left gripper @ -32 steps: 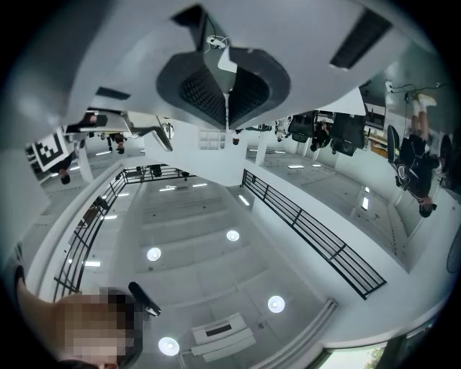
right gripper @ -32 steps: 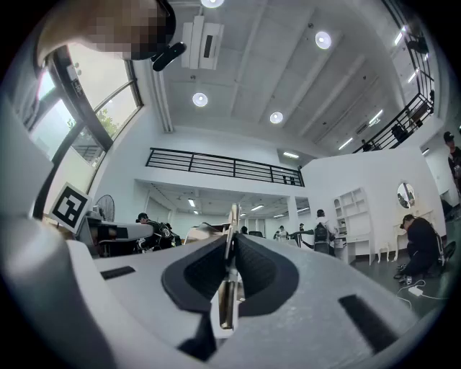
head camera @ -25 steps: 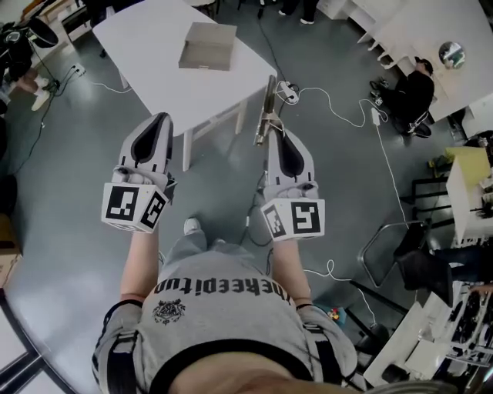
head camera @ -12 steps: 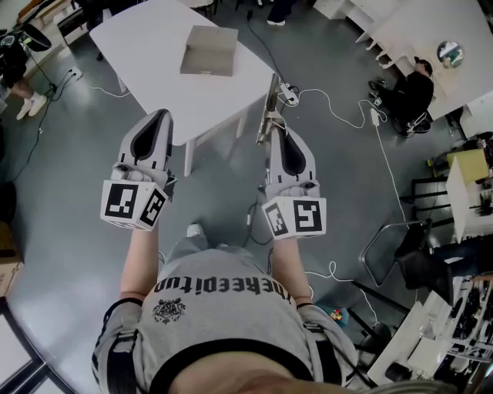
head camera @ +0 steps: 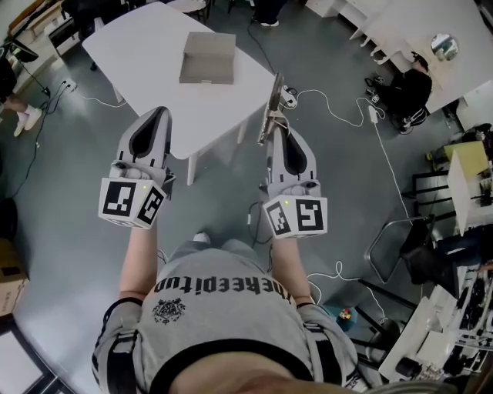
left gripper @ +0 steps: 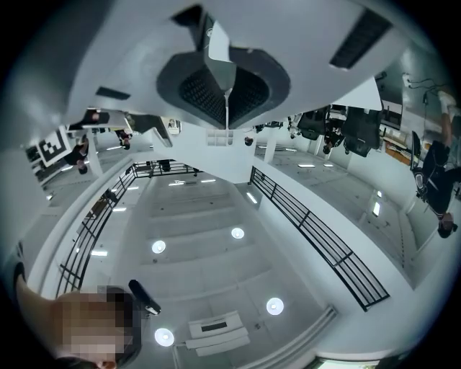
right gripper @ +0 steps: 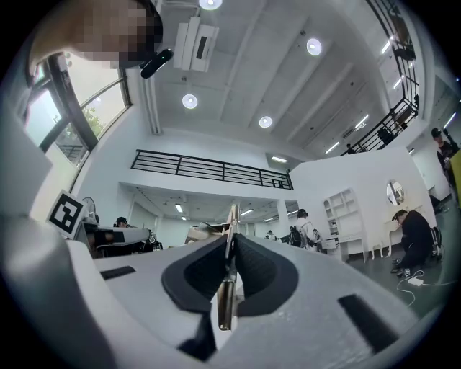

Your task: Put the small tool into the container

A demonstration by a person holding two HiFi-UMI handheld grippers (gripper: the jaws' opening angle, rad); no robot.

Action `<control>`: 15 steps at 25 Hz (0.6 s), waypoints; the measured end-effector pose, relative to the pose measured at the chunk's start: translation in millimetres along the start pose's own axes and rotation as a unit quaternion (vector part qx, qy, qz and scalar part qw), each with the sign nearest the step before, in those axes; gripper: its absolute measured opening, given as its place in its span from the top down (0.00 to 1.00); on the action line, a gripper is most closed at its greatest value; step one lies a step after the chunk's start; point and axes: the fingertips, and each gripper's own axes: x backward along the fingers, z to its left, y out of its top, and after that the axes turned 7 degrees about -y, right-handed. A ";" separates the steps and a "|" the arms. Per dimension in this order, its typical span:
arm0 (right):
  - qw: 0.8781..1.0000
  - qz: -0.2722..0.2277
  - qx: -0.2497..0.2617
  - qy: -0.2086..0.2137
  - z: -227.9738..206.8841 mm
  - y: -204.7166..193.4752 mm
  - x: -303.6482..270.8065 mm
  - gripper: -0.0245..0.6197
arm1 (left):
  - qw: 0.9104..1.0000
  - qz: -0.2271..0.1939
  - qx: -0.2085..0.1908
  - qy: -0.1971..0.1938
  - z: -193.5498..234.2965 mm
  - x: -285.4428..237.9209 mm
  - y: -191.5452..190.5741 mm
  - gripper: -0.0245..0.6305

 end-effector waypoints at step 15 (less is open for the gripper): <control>1.000 0.011 0.000 -0.021 -13.7 -21.8 -37.3 0.94 | 1.000 0.014 0.020 -0.009 30.5 -36.9 -24.0 0.94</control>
